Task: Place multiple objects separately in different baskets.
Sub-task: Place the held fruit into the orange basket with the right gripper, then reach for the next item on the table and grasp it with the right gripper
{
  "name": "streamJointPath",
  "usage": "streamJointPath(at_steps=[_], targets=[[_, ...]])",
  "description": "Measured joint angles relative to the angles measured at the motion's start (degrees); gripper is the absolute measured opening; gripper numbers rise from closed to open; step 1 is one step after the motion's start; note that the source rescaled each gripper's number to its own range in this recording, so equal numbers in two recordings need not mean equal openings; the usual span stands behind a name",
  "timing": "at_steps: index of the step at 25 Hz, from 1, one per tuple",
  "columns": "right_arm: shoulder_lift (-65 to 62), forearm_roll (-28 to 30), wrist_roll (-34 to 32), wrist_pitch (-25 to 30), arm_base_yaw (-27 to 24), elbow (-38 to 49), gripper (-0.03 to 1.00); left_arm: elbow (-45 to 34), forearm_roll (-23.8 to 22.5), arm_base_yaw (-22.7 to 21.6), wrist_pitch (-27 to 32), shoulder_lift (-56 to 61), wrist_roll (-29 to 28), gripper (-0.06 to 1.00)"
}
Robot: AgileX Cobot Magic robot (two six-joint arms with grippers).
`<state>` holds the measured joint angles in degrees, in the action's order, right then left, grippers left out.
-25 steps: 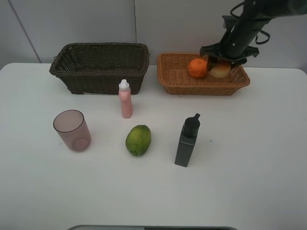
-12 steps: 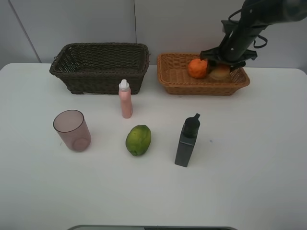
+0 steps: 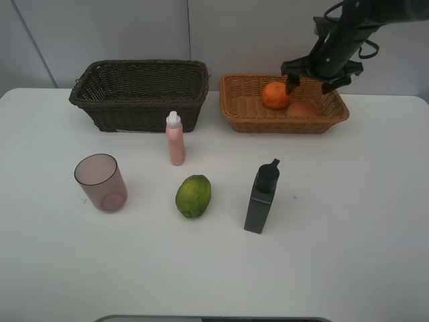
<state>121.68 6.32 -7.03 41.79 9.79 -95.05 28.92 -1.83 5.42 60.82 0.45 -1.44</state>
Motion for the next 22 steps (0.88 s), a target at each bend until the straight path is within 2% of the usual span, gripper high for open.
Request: streamJointPath(at_steps=[5, 12, 22], targets=[[-2.1, -0.9, -0.2, 3.7, 2.4, 0.0, 0.83, 0.0, 0.0, 0.0, 0.0, 0.0, 0.0, 0.85], [-7.4, -1.3, -6.0, 12.4, 5.8, 1.1, 0.83, 0.0, 0.0, 0.0, 0.0, 0.0, 0.0, 0.85], [-24.1, -1.1, -13.3, 11.4, 12.4, 19.7, 0.83, 0.0, 0.0, 0.0, 0.0, 0.0, 0.0, 0.85]])
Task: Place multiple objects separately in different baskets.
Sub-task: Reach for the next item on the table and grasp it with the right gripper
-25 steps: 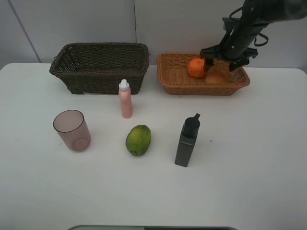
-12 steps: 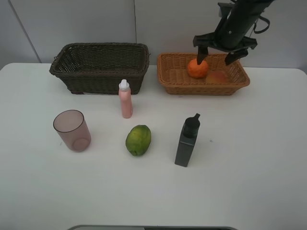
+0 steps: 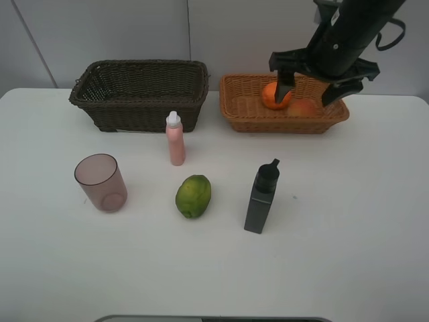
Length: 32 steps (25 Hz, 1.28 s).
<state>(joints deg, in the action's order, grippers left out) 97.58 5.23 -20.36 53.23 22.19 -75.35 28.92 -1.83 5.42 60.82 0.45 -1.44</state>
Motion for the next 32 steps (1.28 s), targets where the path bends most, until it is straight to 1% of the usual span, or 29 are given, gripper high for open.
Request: streamJointPath(at_steps=[3, 8, 11, 15, 18, 21, 23, 28, 32], targets=[[-3.4, 0.0, -2.0, 0.0, 2.4, 4.2, 0.84, 0.0, 0.0, 0.0, 0.0, 0.0, 0.0, 0.85], [-4.9, 1.4, -7.7, 0.7, 7.9, 6.7, 0.97, 0.0, 0.0, 0.0, 0.0, 0.0, 0.0, 0.85], [-4.9, 2.0, -12.2, 1.1, 11.3, 6.8, 1.0, 0.0, 0.0, 0.0, 0.0, 0.0, 0.0, 0.85], [-4.9, 2.6, -18.0, 1.2, 14.8, 6.9, 1.0, 0.0, 0.0, 0.0, 0.0, 0.0, 0.0, 0.85], [-4.8, 2.7, -19.6, 1.5, 15.5, 6.9, 1.0, 0.0, 0.0, 0.0, 0.0, 0.0, 0.0, 0.85], [-3.9, 3.0, -20.7, 4.3, 15.5, 6.9, 1.0, 0.0, 0.0, 0.0, 0.0, 0.0, 0.0, 0.85], [-3.0, 3.6, -21.0, 5.1, 15.5, 7.0, 1.0, 0.0, 0.0, 0.0, 0.0, 0.0, 0.0, 0.85], [-0.3, 3.6, -22.0, 5.4, 16.2, 7.1, 1.0, 0.0, 0.0, 0.0, 0.0, 0.0, 0.0, 0.85], [2.1, 1.7, -22.1, 4.8, 16.4, 7.1, 1.0, 0.0, 0.0, 0.0, 0.0, 0.0, 0.0, 0.85]])
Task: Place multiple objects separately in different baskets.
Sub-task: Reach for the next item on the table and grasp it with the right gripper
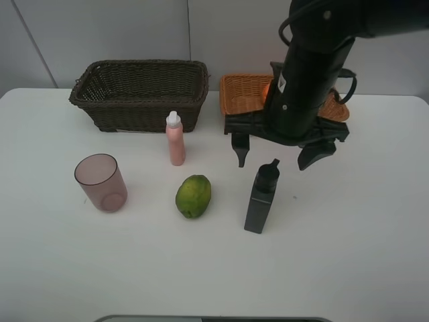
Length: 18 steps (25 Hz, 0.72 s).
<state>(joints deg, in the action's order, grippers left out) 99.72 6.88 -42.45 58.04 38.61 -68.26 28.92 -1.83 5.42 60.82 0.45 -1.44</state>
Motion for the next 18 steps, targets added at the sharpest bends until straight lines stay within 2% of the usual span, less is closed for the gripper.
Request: streamJointPath(at_steps=[18], targets=[[4.2, -5.8, -0.2, -1.8, 0.5, 0.0, 1.0, 0.0, 0.0, 0.0, 0.0, 0.0, 0.0, 0.85]])
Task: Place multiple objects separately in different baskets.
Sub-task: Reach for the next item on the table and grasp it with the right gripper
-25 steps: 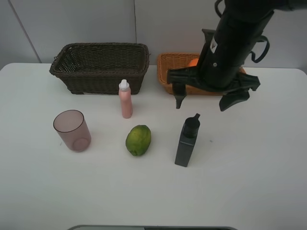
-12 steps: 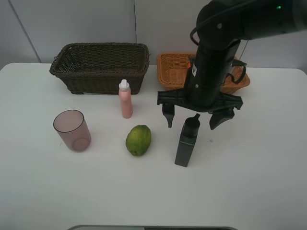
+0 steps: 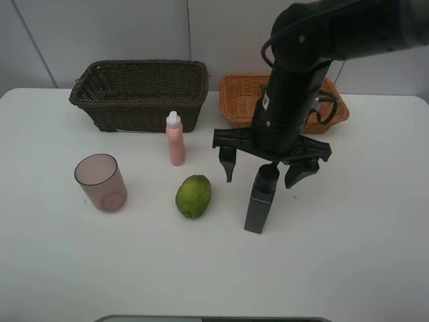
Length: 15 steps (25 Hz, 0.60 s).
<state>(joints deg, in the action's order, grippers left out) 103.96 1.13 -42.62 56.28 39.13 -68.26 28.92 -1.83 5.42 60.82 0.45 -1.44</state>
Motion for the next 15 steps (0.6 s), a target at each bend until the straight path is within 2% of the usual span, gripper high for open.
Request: streamJointPath(at_steps=[15], targets=[[1.5, -0.7, 0.0, 1.1, 0.8, 0.0, 1.0, 0.0, 0.0, 0.0, 0.0, 0.0, 0.0, 0.85]])
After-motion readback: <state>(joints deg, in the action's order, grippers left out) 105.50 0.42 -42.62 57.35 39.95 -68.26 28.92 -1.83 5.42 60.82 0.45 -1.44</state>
